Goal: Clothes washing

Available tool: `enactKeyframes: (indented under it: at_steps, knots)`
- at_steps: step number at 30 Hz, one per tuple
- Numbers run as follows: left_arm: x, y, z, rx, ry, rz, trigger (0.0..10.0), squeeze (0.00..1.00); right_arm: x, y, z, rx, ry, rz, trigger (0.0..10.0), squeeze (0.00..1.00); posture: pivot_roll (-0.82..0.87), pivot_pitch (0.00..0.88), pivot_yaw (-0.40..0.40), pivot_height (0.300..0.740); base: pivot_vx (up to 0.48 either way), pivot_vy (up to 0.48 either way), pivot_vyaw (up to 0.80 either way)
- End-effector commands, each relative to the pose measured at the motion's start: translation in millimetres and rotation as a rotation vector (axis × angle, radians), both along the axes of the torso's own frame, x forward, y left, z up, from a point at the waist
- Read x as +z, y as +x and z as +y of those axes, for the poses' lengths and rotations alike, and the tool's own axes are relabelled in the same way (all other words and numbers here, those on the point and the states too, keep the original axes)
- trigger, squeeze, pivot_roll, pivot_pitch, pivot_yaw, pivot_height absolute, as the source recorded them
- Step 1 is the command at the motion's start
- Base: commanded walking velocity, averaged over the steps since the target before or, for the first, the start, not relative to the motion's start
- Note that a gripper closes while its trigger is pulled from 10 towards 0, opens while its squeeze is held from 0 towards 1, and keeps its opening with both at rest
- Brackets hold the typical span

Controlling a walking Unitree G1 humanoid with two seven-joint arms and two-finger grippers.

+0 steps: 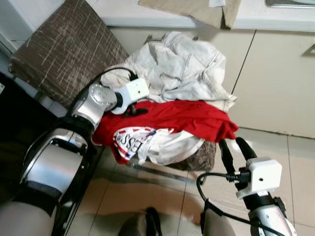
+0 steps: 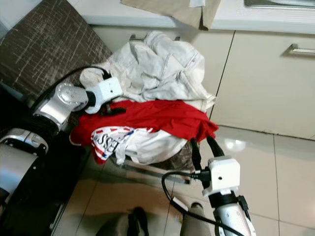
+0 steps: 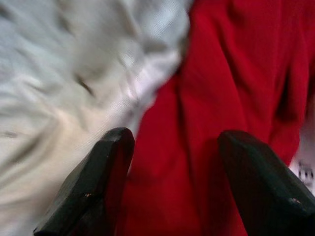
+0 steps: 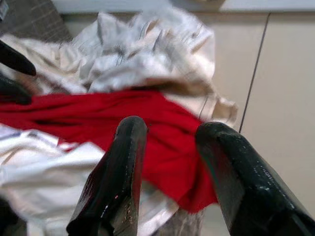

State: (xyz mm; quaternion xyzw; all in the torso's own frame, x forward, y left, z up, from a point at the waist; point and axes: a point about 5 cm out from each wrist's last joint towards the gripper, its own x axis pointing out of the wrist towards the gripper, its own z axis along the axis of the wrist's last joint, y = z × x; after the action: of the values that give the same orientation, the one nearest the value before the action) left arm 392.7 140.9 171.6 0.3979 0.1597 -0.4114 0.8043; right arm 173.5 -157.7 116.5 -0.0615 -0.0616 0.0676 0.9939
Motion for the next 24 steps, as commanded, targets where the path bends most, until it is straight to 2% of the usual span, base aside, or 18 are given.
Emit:
enactKeyframes:
  at_steps: [1, 8, 15, 17, 18, 19, 20, 21, 24]
  knots:
    - [-11.1, -3.6, 8.0, 0.006, 0.046, 0.035, 10.0, 0.0, -0.4, -4.4, 2.4, 0.002, -0.004, 0.021, 10.0, 0.0, -0.27, 0.317, 0.209, 0.74, 0.0, 0.0, 0.0]
    - [-19.5, -9.3, 11.5, -0.04, 0.076, 0.129, 10.0, 0.0, 4.2, -11.7, -1.2, -0.022, -0.012, 0.037, 10.0, 0.0, -0.29, 0.363, 0.218, 0.74, 0.0, 0.0, 0.0]
    - [-44.7, -17.7, -7.5, -0.072, 0.071, 0.143, 10.0, 0.0, 8.6, -13.9, -1.5, -0.036, -0.016, 0.041, 10.0, 0.0, -0.32, 0.381, 0.214, 0.74, 0.0, 0.0, 0.0]
    - [-56.9, -22.5, -21.6, -0.081, 0.049, 0.122, 10.0, 0.0, 11.2, -14.3, -2.3, -0.042, -0.02, 0.037, 10.0, 0.0, -0.33, 0.373, 0.211, 0.74, 0.0, 0.0, 0.0]
    - [-58.5, -23.4, -29.0, -0.081, 0.014, 0.111, 8.5, 0.0, 12.3, -13.5, -3.6, -0.049, -0.024, 0.033, 10.0, 0.0, -0.34, 0.367, 0.21, 0.74, 0.0, 0.0, 0.0]
    - [-58.5, -23.4, -29.0, -0.081, 0.014, 0.111, 8.5, 0.0, 12.3, -13.5, -3.6, -0.049, -0.024, 0.033, 10.0, 0.0, -0.34, 0.367, 0.21, 0.74, 0.0, 0.0, 0.0]
    - [-57.3, -23.2, -35.0, -0.085, -0.015, 0.08, 4.1, 0.0, 12.7, -12.3, -4.7, -0.054, -0.026, 0.03, 10.0, 0.0, -0.34, 0.363, 0.208, 0.74, 0.0, 0.0, 0.0]
    - [-53.1, -23.9, -44.4, -0.108, -0.1, 0.055, 0.0, 0.0, 13.5, -9.8, -5.0, -0.059, -0.028, 0.026, 10.0, 0.0, -0.35, 0.356, 0.208, 0.74, 0.0, 0.0, 0.0]
    - [-47.2, -21.7, -52.0, -0.084, -0.177, -0.01, 0.0, 0.0, 16.6, -1.8, -3.1, -0.058, -0.022, 0.004, 10.0, 0.0, -0.35, 0.323, 0.205, 0.74, 0.0, 0.0, 0.0]
